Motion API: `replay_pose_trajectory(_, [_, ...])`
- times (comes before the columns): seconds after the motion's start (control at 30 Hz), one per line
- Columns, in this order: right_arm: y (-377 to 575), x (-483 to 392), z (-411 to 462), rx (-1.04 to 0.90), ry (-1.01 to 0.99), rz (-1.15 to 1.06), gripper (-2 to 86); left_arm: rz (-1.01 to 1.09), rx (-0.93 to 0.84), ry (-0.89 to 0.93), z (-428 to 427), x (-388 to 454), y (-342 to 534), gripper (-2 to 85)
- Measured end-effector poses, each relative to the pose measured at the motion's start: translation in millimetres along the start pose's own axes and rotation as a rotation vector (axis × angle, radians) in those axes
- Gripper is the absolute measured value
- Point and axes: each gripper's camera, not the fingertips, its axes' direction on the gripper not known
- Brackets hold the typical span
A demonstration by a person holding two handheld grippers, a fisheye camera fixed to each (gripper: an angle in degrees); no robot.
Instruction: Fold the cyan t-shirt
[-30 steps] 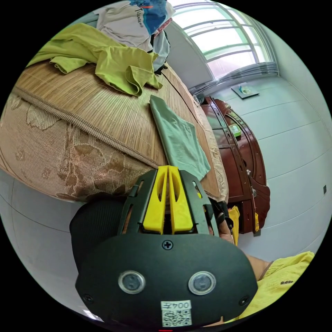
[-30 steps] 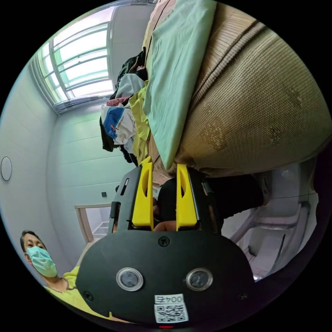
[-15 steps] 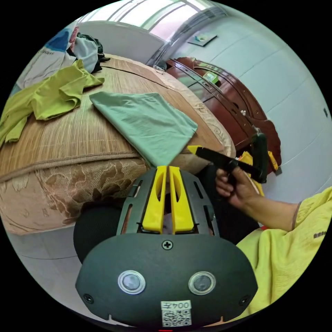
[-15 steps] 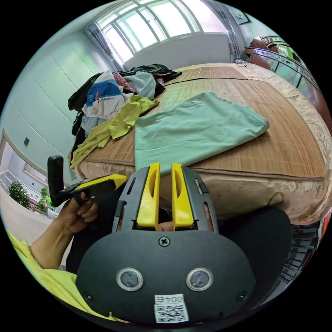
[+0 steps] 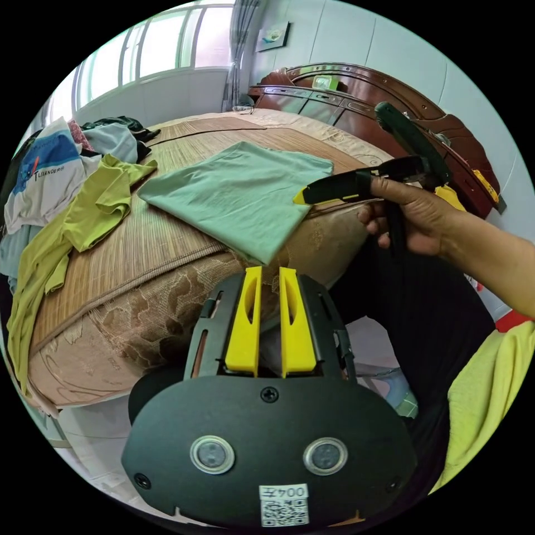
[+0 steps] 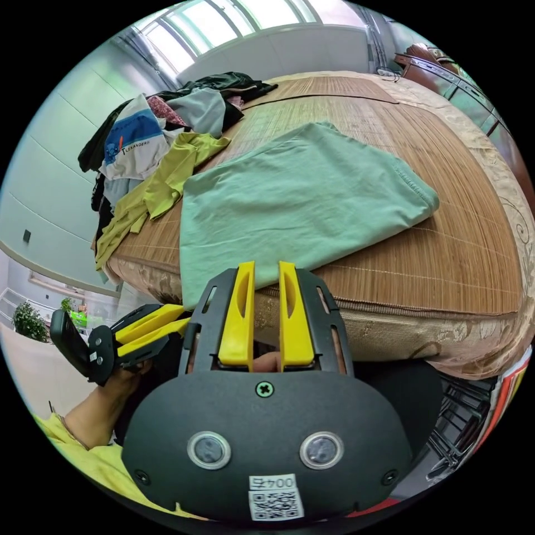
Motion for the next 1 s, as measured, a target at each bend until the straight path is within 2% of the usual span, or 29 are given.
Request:
replay_pose_trajectory(0.47, [-4.4,-42.8,40.3,-0.072,0.017,-0.008,8.5,-0.033,0.032,-0.029,17.2,35.8,21.7,1.8])
replay_pose_trajectory(1.0, [15.6,-81.8,53.9,0.004,0.080,-0.068,3.4,-0.083,0.019,0.069,9.9,30.0,18.9,0.8])
